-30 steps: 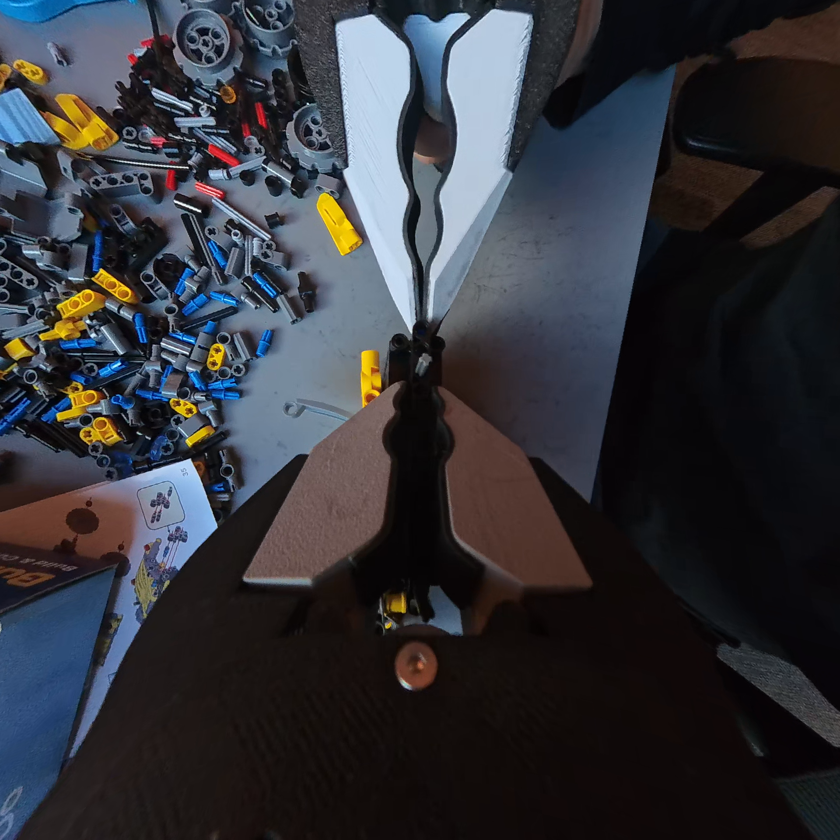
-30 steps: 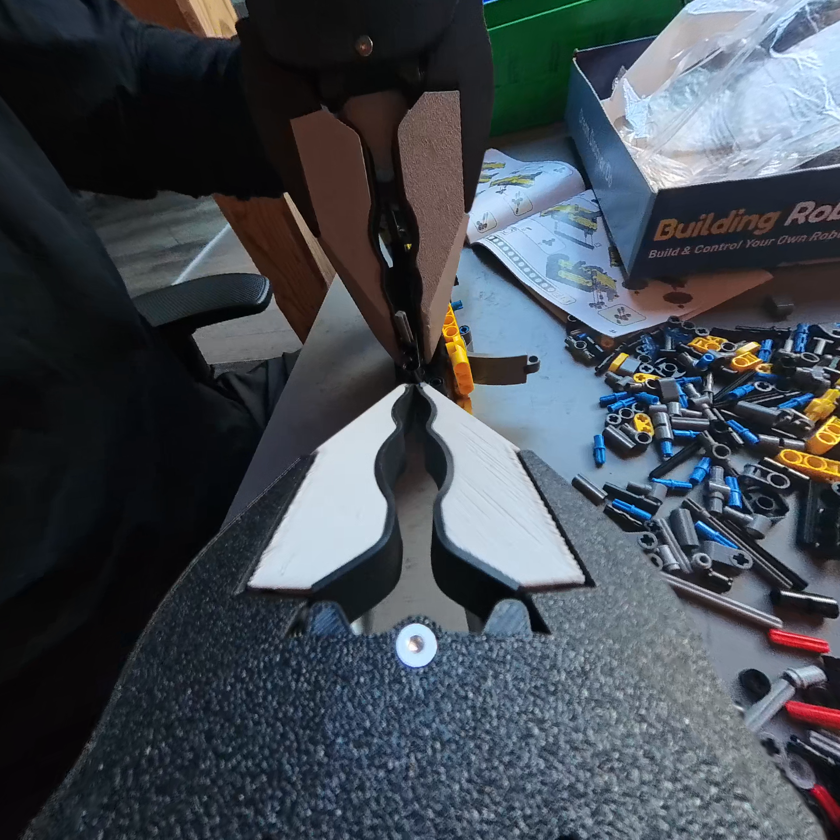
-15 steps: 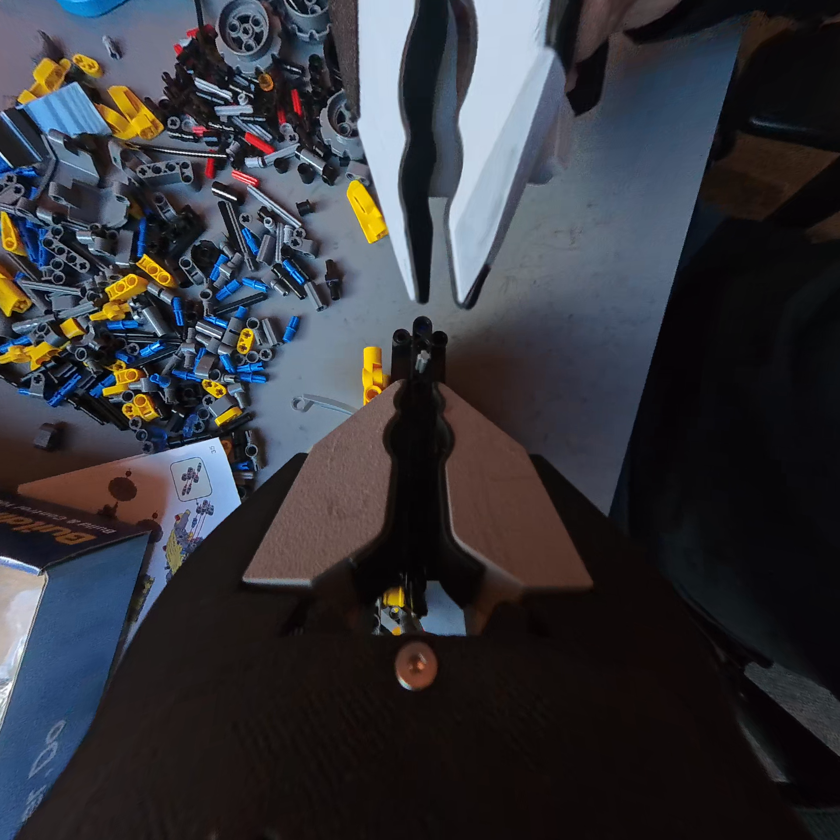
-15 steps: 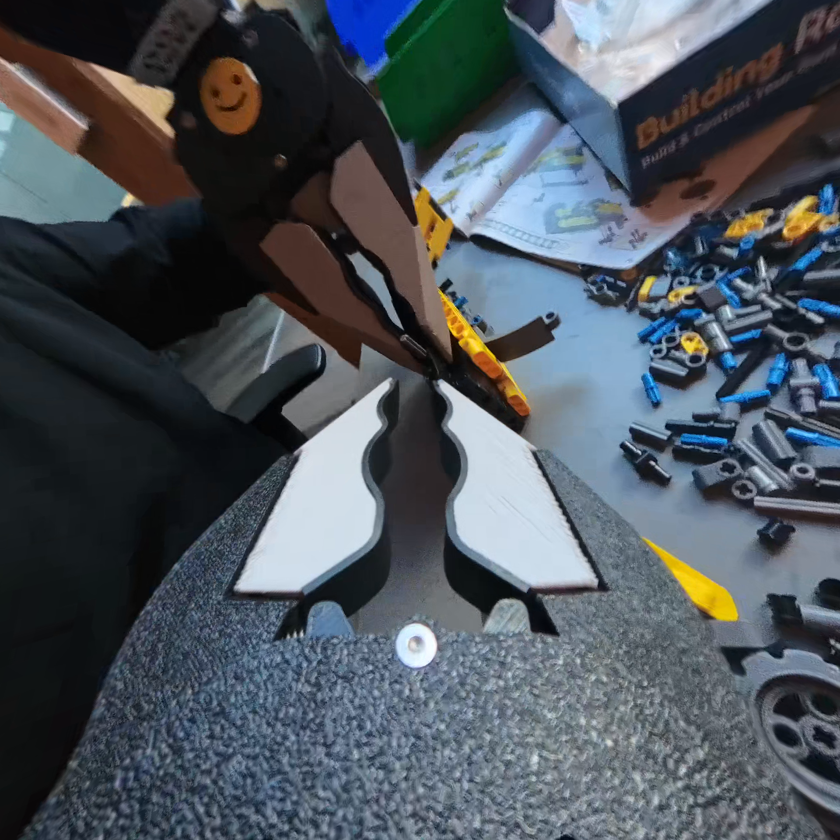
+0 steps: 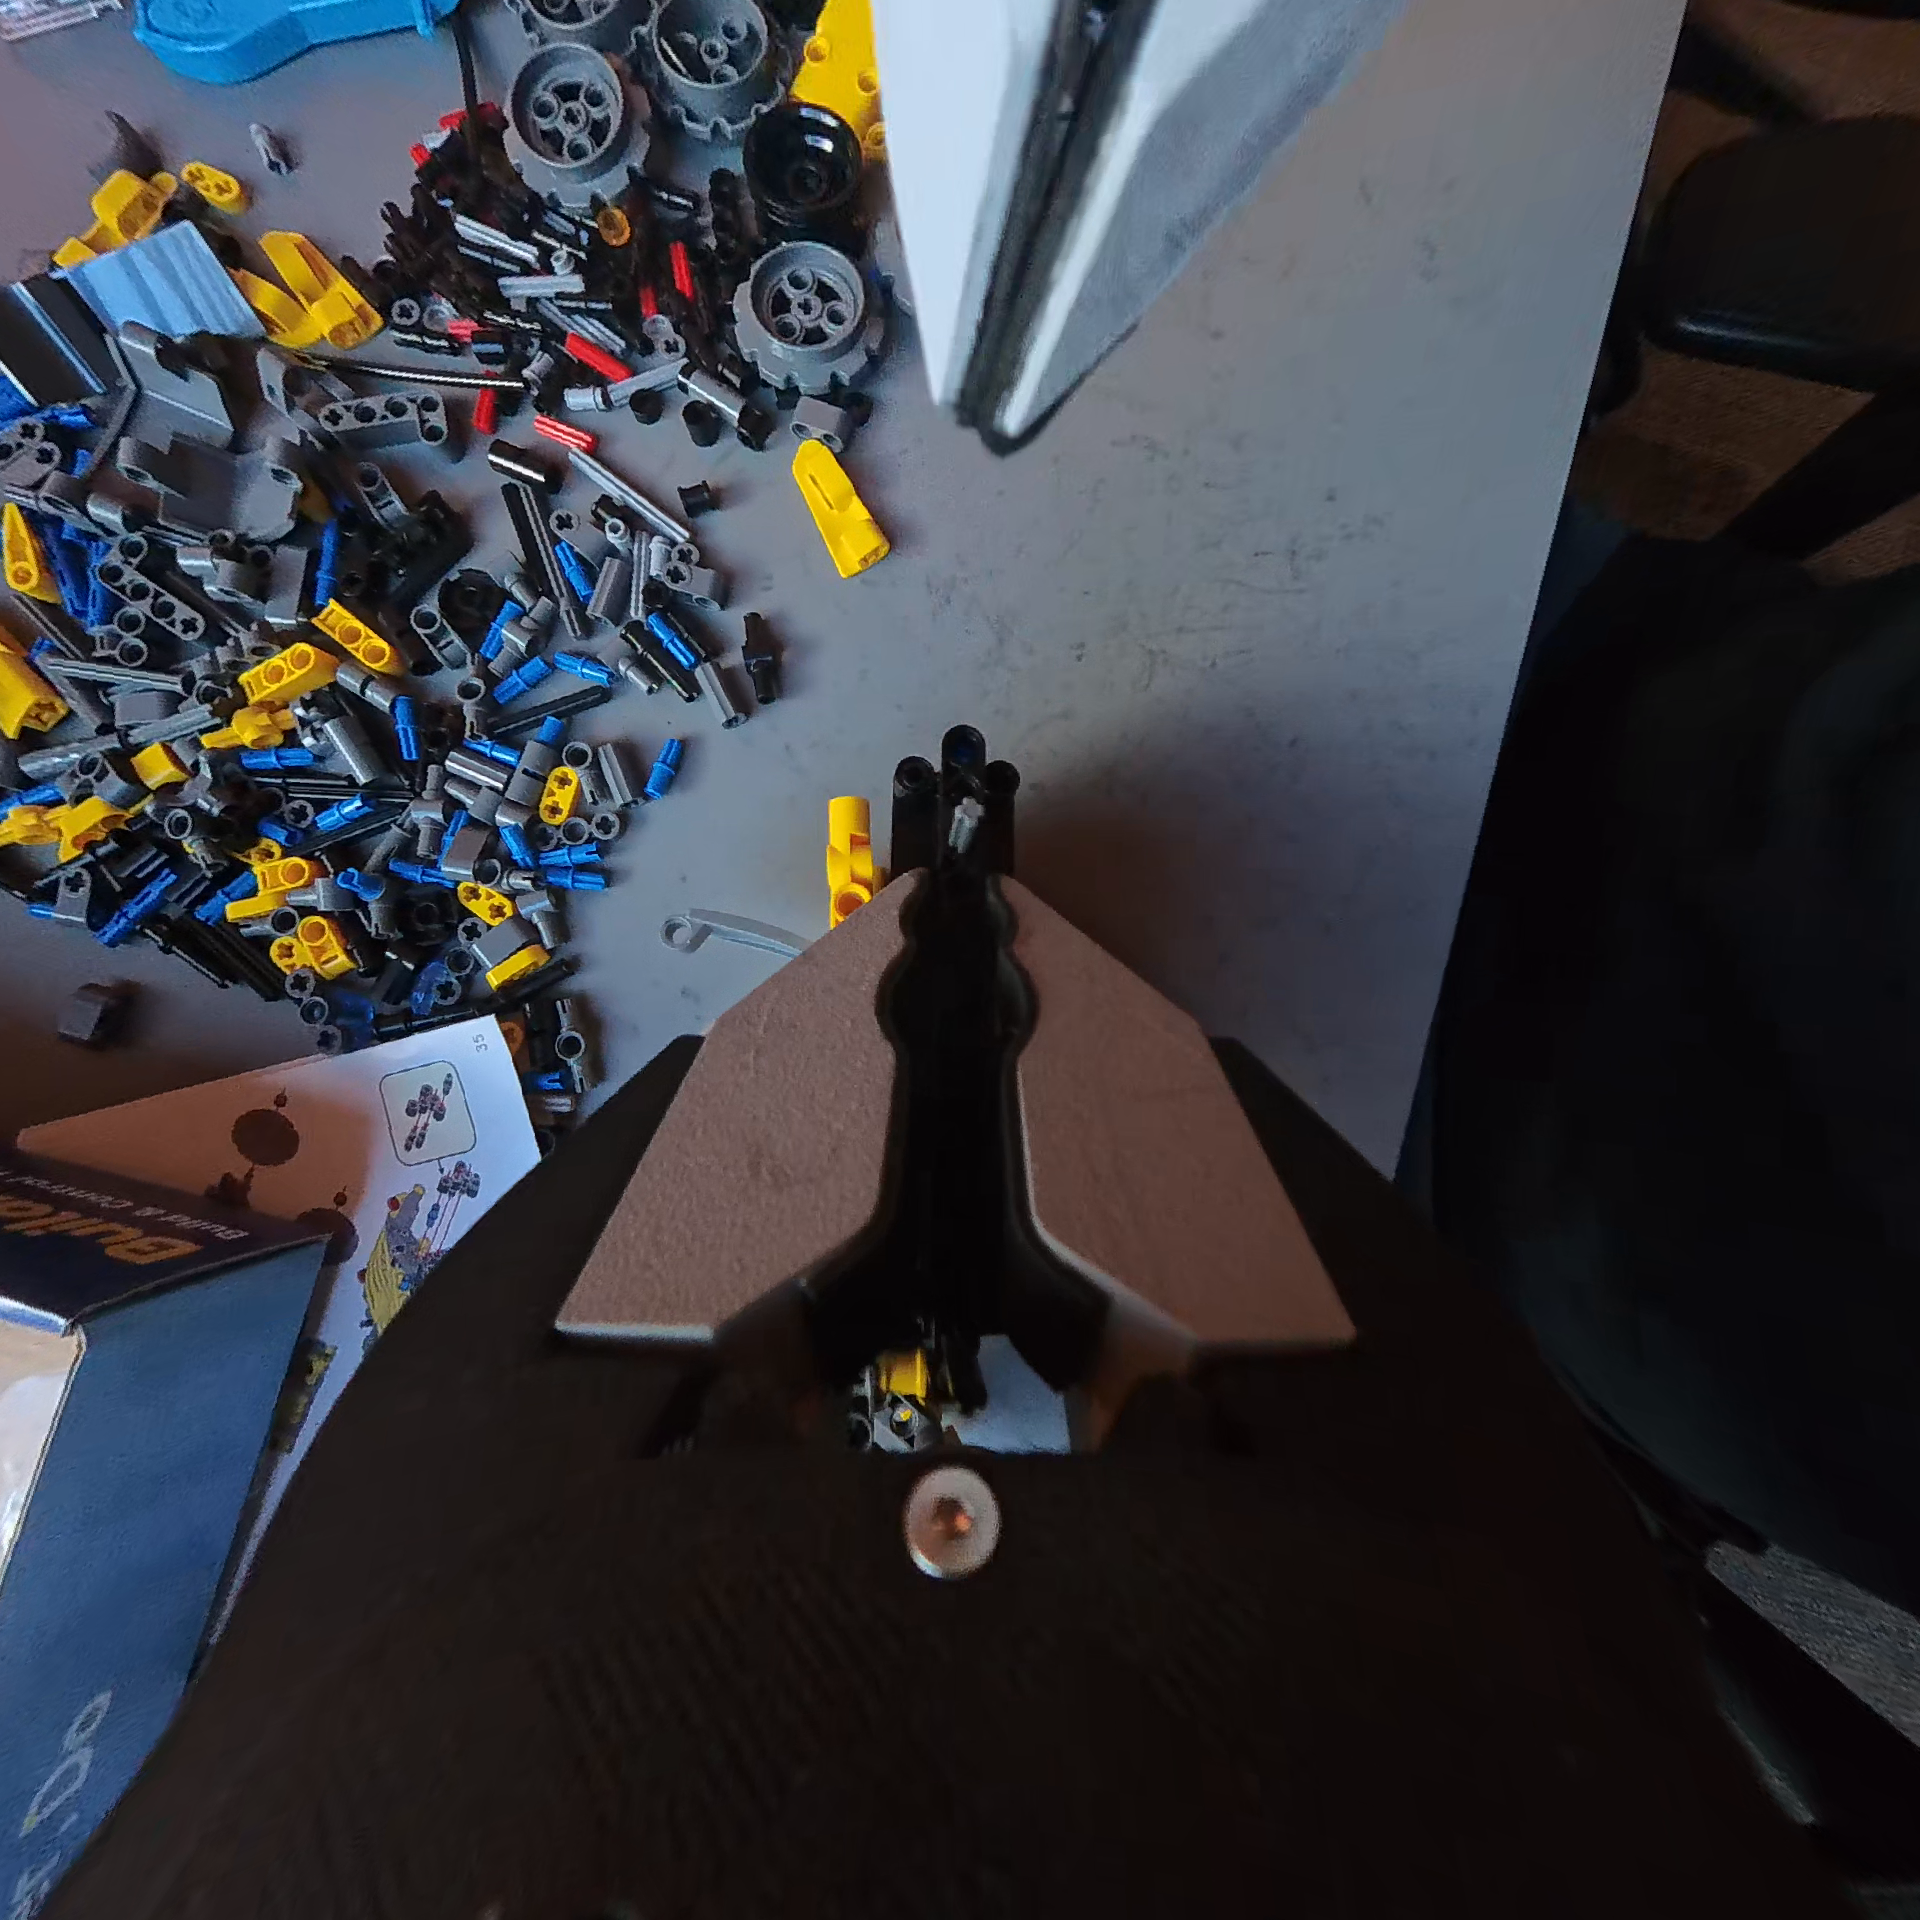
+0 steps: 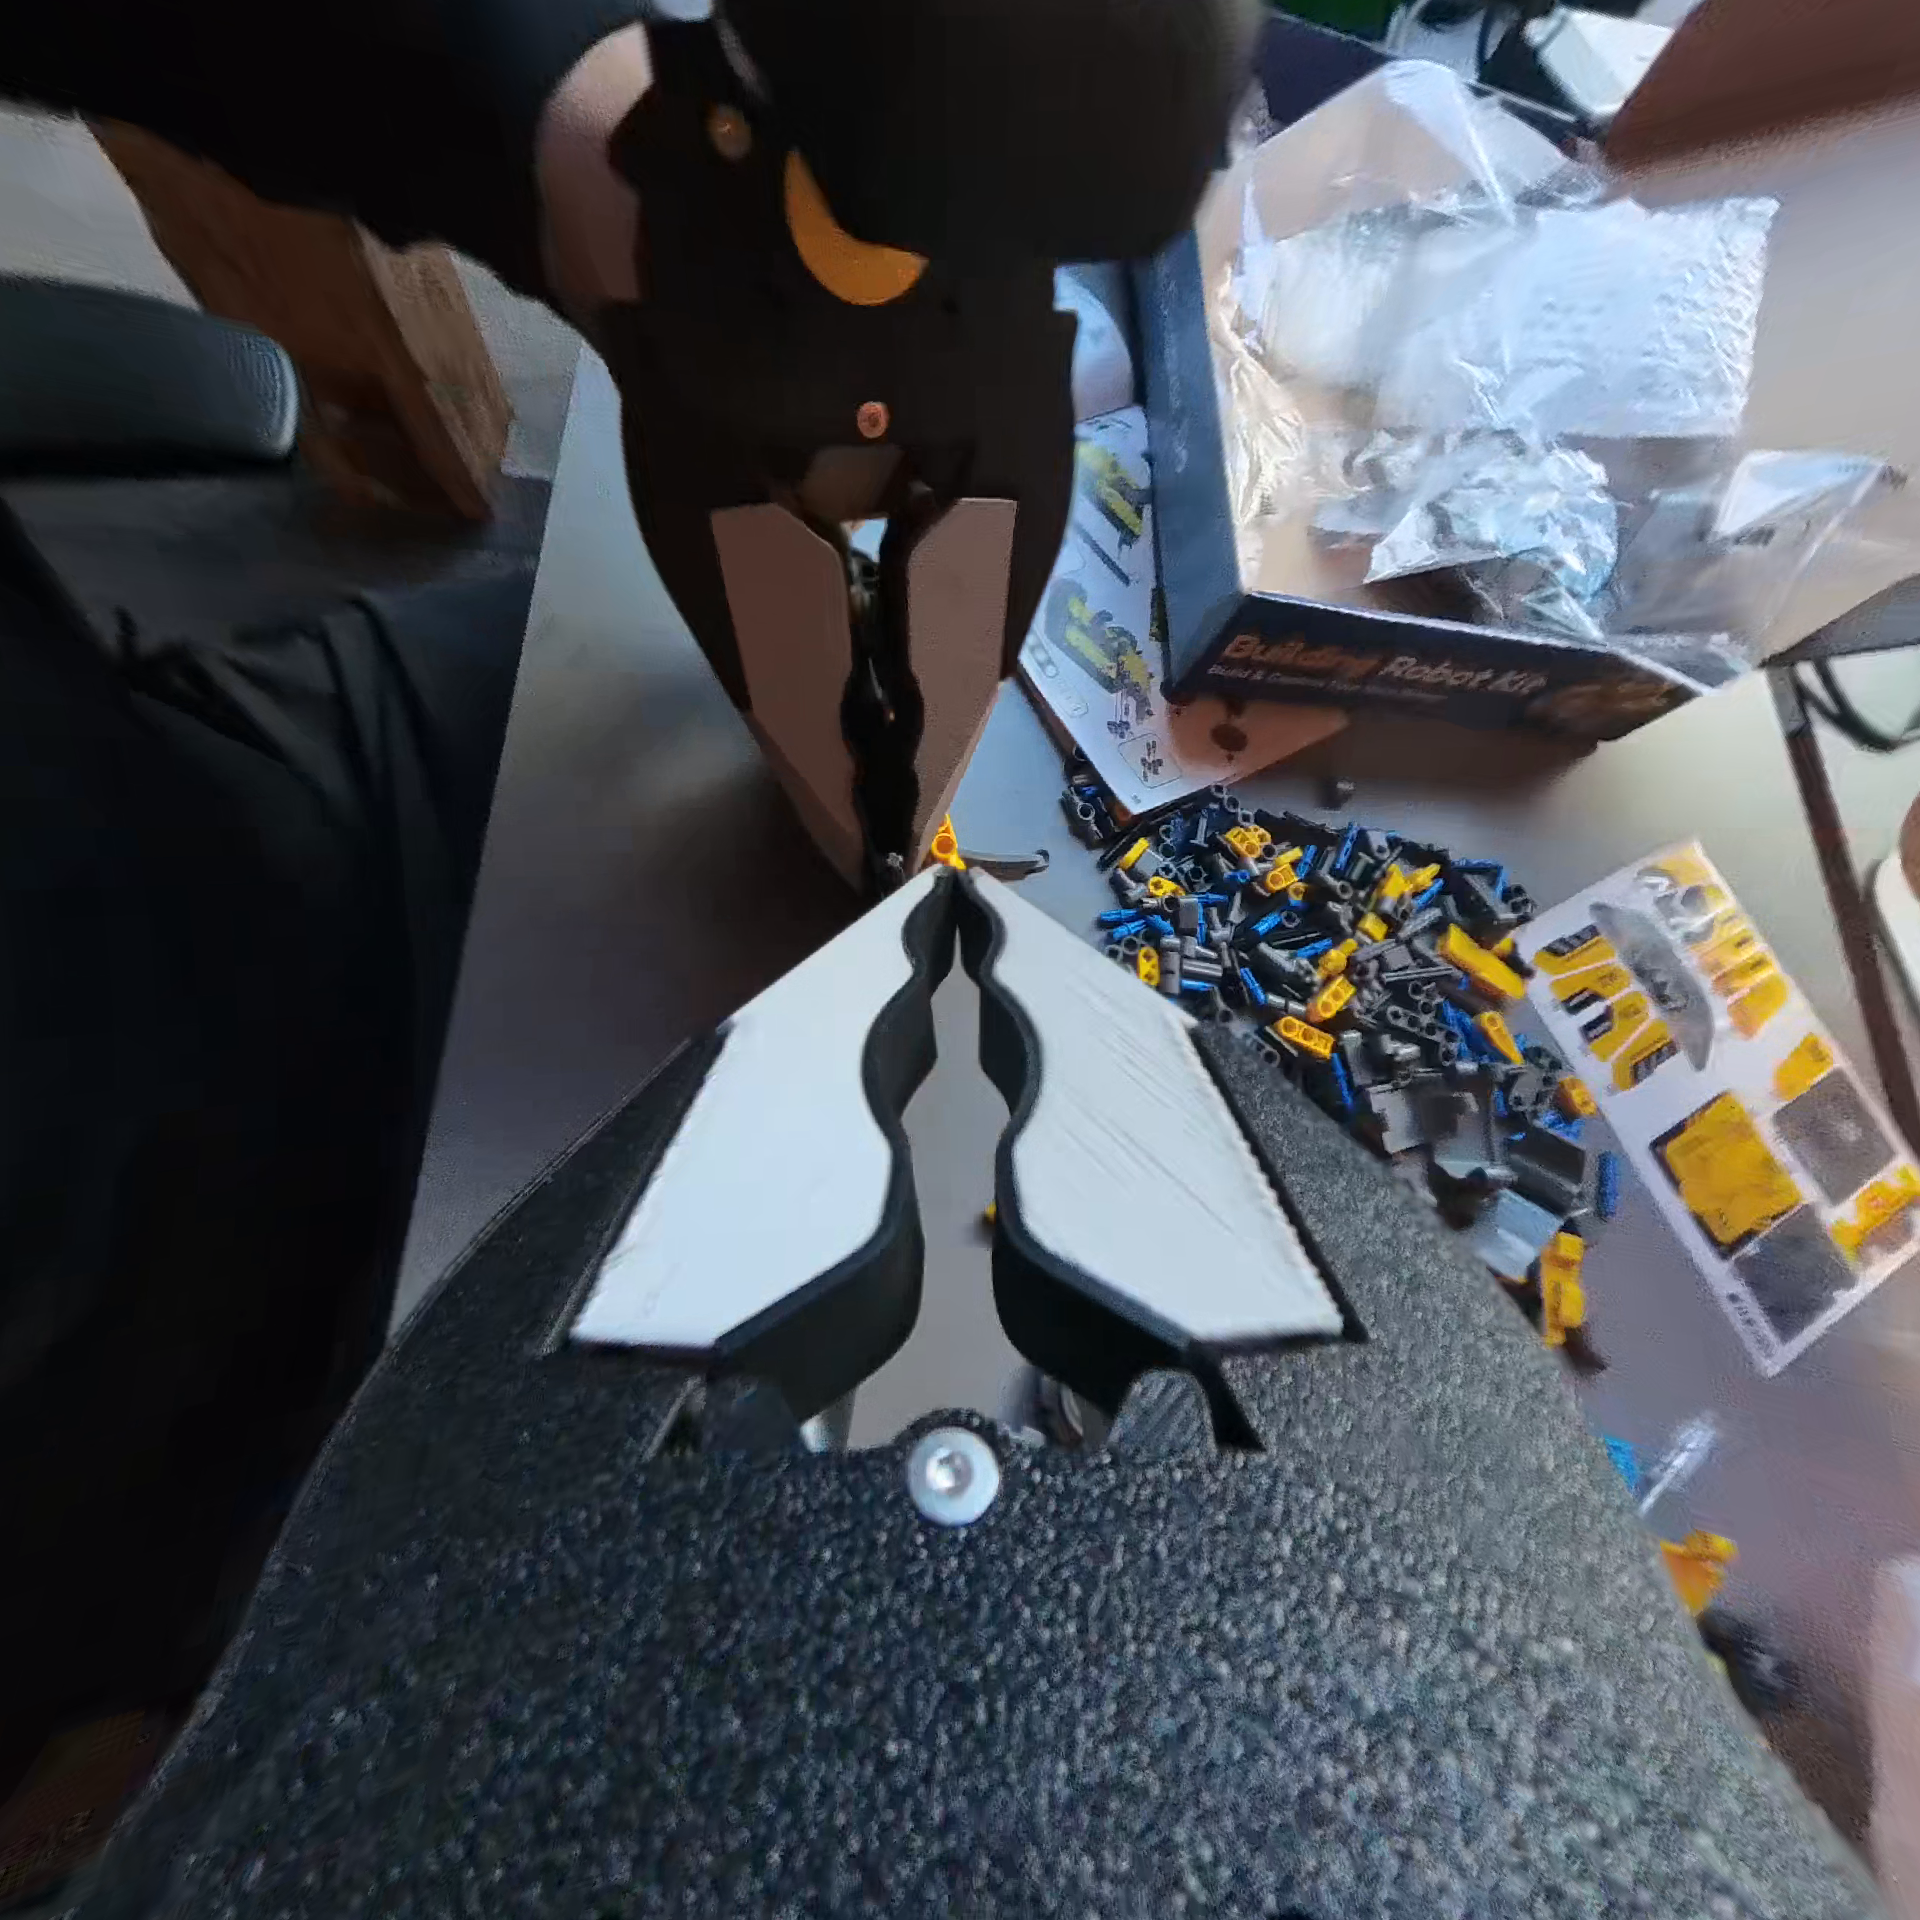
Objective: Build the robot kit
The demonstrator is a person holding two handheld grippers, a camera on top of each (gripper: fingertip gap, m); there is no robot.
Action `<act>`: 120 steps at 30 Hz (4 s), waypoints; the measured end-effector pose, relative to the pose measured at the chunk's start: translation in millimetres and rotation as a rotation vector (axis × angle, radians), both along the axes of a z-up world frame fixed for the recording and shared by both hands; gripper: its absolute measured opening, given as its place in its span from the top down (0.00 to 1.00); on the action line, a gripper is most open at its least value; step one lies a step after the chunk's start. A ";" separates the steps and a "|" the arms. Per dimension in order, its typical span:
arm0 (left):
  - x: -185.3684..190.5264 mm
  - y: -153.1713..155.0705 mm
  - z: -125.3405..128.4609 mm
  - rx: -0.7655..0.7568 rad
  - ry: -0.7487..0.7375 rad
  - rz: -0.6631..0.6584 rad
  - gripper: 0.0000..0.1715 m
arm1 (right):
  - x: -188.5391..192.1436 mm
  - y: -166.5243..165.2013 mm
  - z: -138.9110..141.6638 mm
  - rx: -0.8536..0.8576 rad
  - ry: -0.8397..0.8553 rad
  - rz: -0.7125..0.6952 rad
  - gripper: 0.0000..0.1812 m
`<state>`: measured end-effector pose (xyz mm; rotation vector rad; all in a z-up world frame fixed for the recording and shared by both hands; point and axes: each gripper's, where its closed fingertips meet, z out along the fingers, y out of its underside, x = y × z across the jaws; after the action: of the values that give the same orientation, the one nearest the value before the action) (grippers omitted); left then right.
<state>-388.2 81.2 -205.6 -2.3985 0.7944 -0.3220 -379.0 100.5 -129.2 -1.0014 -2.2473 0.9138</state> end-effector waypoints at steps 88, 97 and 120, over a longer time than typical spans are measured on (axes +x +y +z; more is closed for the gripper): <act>-44.5 -14.8 -28.5 -0.017 0.147 0.019 0.75 | -21.1 -10.6 -73.2 0.081 -0.317 0.129 0.96; -45.9 -11.2 -26.5 -0.044 0.072 -0.008 0.75 | -10.6 10.1 -36.2 -0.081 -0.203 0.020 1.00; -41.5 -10.5 -26.1 -0.002 0.116 0.007 0.75 | -15.5 -4.1 -34.1 -0.100 0.216 -0.035 1.00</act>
<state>-429.6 70.7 -231.7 -2.4391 0.8372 -0.1815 -394.5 96.4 -163.3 -0.9335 -2.0162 1.0745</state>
